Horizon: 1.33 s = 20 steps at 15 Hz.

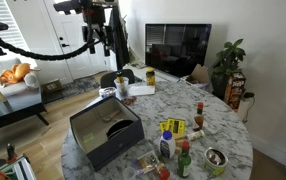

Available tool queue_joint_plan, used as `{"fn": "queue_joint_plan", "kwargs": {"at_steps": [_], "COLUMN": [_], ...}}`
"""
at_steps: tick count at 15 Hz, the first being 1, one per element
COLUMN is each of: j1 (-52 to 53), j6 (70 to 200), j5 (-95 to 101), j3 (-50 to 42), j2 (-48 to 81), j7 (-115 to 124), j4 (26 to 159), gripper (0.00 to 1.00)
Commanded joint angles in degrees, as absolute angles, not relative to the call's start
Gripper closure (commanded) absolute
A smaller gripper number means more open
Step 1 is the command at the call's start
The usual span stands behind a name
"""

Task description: Pick up the blue box and put it a bit forward on the table, pick up the blue box lid and place it the right way up on the blue box

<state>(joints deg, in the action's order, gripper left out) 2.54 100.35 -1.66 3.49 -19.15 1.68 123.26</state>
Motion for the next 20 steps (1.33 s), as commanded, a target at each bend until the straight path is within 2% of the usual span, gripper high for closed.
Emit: {"fn": "queue_joint_plan", "kwargs": {"at_steps": [1, 8, 15, 20], "j1": [2.0, 2.7, 3.1, 2.6], "j6": [109.5, 121.0, 120.7, 119.3], "j5": [-4.2, -6.8, -5.8, -8.7], "j3": [4.7, 4.5, 4.1, 3.1], "j2": [-10.7, 3.1, 2.4, 8.6], "j7": [12.8, 32.5, 30.9, 33.6], "j4": [122.5, 121.0, 121.4, 119.6], "gripper": [0.00, 0.00, 0.00, 0.00]}}
